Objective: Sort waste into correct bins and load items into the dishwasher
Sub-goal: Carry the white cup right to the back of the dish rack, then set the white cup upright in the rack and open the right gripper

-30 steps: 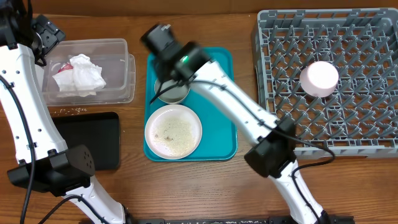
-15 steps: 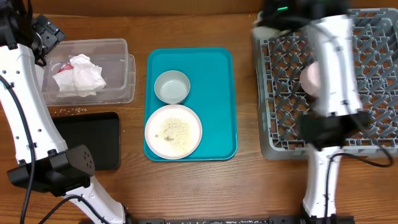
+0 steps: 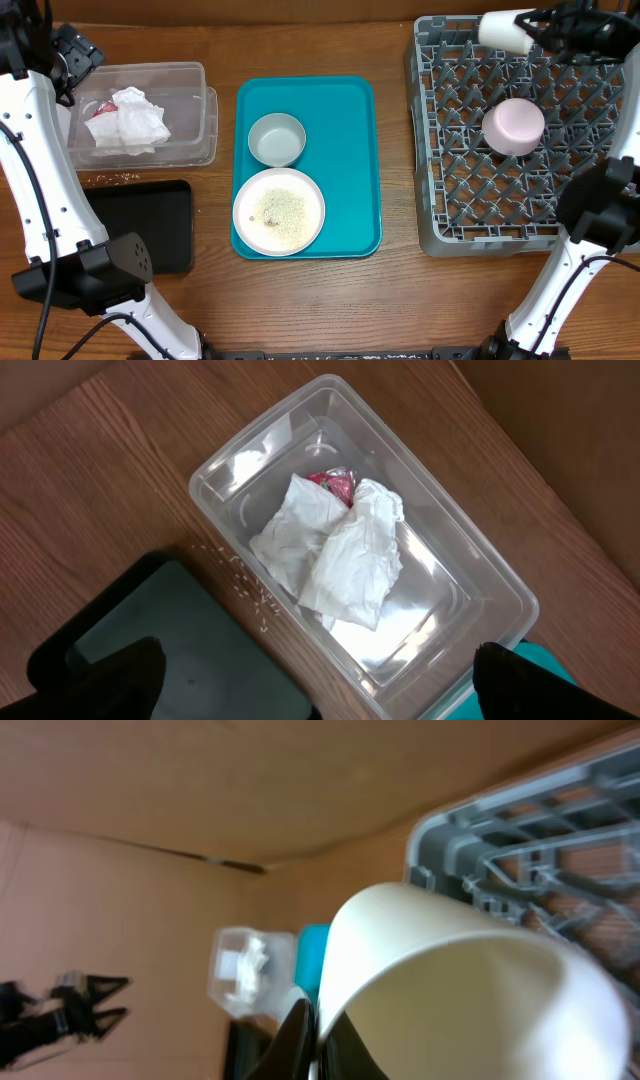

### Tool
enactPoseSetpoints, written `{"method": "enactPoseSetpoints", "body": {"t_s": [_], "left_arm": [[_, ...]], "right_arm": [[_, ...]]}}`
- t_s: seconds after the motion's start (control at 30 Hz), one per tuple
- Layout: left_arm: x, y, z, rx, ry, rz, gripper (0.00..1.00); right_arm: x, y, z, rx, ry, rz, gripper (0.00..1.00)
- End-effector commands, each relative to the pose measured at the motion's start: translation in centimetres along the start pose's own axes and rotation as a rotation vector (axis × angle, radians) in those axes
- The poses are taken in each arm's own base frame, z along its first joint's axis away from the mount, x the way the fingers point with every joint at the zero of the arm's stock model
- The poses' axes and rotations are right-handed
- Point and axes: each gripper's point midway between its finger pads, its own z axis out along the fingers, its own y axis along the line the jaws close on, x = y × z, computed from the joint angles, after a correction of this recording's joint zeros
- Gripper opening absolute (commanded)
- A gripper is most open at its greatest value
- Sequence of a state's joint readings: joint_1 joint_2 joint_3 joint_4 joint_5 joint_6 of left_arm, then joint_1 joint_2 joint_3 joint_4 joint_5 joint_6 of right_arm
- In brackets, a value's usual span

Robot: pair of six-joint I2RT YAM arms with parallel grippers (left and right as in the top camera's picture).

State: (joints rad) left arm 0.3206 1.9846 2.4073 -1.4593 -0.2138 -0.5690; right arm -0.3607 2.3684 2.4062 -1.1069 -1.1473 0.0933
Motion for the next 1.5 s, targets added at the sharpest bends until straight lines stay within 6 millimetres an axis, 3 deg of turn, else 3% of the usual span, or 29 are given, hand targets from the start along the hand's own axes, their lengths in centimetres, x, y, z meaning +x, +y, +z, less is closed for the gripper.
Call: {"method": "enactPoseSetpoints", "body": {"t_s": [0.0,0.33,0.5,0.8,1.2,1.47], "left_arm": [[0.2,-0.3,0.3,-0.003,0.006,0.019,1.00],[0.2,-0.3,0.3,-0.003,0.006,0.019,1.00],[0.2,-0.3,0.3,-0.003,0.006,0.019,1.00],[0.2,-0.3,0.3,-0.003,0.006,0.019,1.00],[0.2,-0.3,0.3,-0.003,0.006,0.019,1.00],[0.2,-0.3,0.3,-0.003,0.006,0.019,1.00]], "right_arm": [[1.5,2.9,1.1,-0.223,0.048,-0.022,0.04],[1.8,0.7,3.6,-0.329,0.076,0.065,0.04],[1.6,0.5,3.9,-0.308,0.066,0.068,0.04],[1.7,0.2,7.1,-0.209,0.054,0.122,0.04],[1.4,-0.2,7.3,-0.196,0.043,0.124,0.04],[2.5,-3.1,8.9,-0.191,0.072,0.191,0.04]]}}
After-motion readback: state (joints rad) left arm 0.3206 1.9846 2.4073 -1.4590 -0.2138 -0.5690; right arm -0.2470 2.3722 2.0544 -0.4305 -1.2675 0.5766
